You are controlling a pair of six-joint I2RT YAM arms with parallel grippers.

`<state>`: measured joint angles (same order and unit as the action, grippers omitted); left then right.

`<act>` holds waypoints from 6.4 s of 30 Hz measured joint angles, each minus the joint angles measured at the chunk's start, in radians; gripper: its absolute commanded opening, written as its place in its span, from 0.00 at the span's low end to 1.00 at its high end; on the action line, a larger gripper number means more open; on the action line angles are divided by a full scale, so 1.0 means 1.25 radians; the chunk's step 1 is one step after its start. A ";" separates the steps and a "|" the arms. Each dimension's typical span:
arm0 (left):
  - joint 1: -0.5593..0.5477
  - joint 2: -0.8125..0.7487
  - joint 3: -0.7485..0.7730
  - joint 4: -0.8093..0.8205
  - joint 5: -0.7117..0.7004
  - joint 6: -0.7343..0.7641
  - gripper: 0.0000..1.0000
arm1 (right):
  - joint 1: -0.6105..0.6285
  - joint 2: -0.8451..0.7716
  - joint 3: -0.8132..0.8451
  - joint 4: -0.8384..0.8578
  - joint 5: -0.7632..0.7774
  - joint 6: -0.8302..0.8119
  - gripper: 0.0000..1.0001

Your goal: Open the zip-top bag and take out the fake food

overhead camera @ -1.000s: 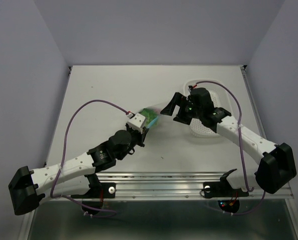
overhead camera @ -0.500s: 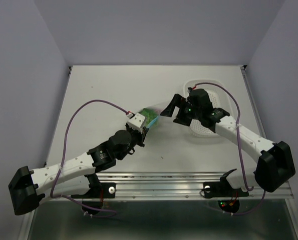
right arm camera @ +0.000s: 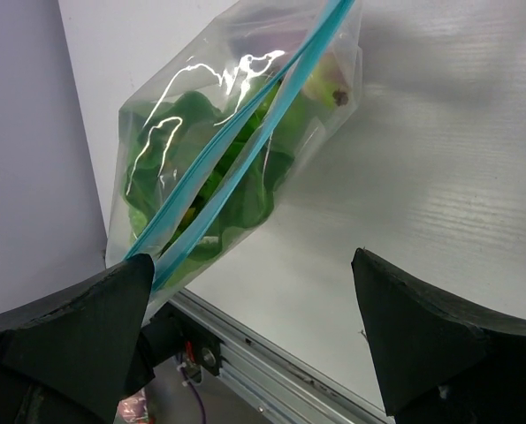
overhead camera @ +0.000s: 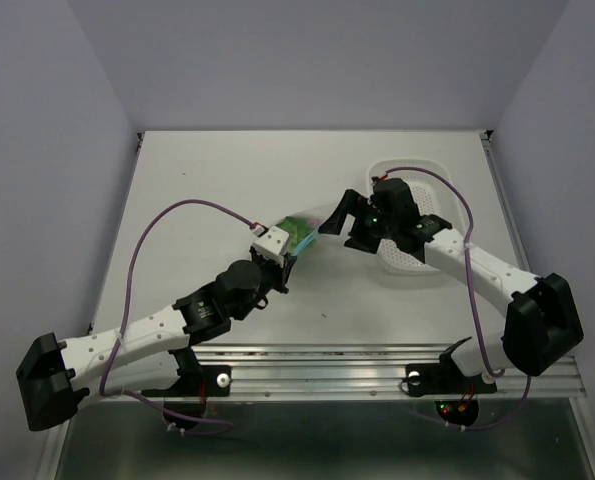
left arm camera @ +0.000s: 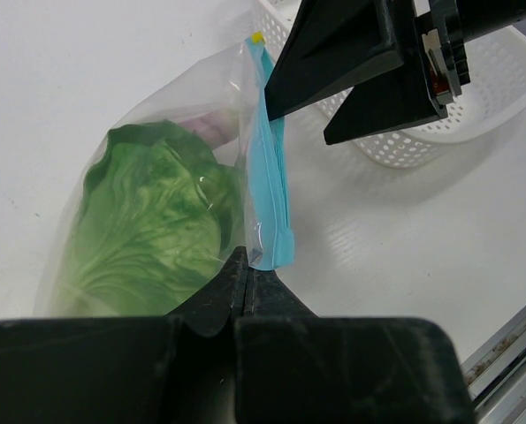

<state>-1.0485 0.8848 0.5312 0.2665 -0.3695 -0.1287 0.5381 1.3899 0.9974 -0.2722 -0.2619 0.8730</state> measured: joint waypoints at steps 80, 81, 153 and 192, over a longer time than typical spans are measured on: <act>0.182 0.339 0.537 -0.472 -0.326 -0.197 0.00 | 0.095 0.026 0.184 -0.090 0.024 -0.399 0.01; 0.189 0.338 0.541 -0.463 -0.331 -0.191 0.00 | 0.095 0.029 0.194 -0.092 0.037 -0.394 0.01; 0.196 0.288 0.365 -0.300 -0.101 -0.171 0.00 | 0.135 0.245 0.156 0.194 -0.064 -0.255 0.97; 0.207 0.238 0.300 -0.275 -0.075 -0.210 0.00 | 0.205 0.396 0.011 0.735 -0.075 -0.076 0.63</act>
<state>-0.7895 1.1824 0.9066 -0.0776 -0.4633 -0.3912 0.7944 1.8854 1.0115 0.6468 -0.3553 0.7784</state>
